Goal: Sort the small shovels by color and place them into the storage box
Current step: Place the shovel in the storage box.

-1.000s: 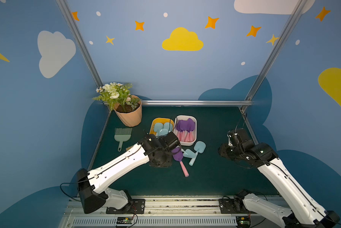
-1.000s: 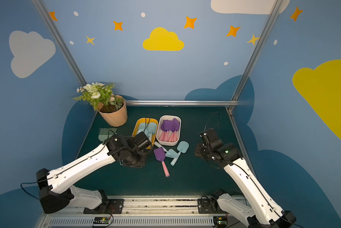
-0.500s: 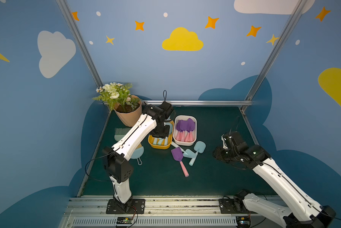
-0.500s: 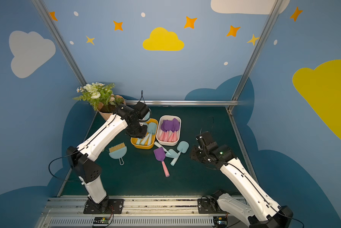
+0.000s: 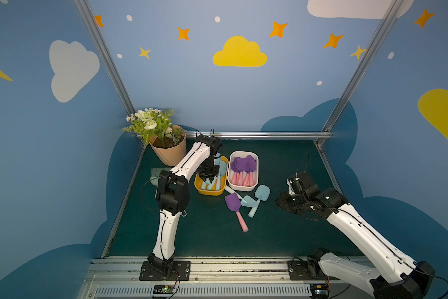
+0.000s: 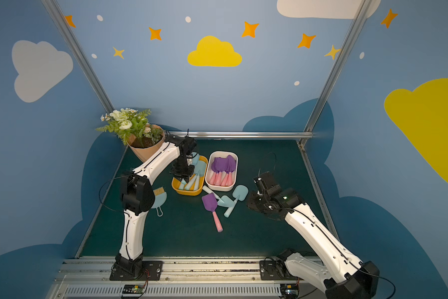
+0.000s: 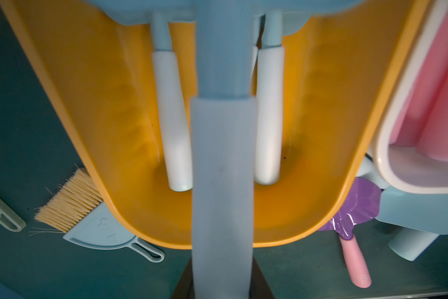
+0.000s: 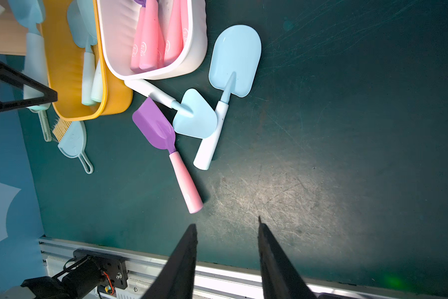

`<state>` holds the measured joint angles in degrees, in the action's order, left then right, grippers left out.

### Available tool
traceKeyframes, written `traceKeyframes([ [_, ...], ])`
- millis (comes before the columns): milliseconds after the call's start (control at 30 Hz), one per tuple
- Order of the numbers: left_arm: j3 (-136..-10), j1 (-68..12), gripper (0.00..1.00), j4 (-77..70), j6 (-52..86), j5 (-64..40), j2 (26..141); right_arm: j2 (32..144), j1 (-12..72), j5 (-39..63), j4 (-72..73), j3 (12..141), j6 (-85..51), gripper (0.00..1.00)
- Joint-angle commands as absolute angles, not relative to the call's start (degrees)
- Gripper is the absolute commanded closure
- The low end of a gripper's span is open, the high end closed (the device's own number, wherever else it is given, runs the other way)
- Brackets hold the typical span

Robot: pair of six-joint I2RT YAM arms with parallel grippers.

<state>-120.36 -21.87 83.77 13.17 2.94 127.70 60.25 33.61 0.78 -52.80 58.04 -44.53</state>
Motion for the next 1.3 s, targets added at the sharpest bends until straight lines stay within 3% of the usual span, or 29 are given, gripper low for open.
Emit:
traceKeyframes([
  [0,-121.48,-20.80,0.97,85.92,11.31,2.43,128.73,60.29,33.86,1.30,-51.90,57.48,-44.47,0.60],
  [667,-114.61,-17.67,0.97,81.08,11.48,1.23,130.61,60.19,33.81,0.80,-51.94,57.26,-43.86,0.60],
  [1267,-116.67,-17.31,0.97,81.08,11.17,0.88,133.37,60.47,33.82,0.70,-51.95,57.33,-43.86,0.60],
])
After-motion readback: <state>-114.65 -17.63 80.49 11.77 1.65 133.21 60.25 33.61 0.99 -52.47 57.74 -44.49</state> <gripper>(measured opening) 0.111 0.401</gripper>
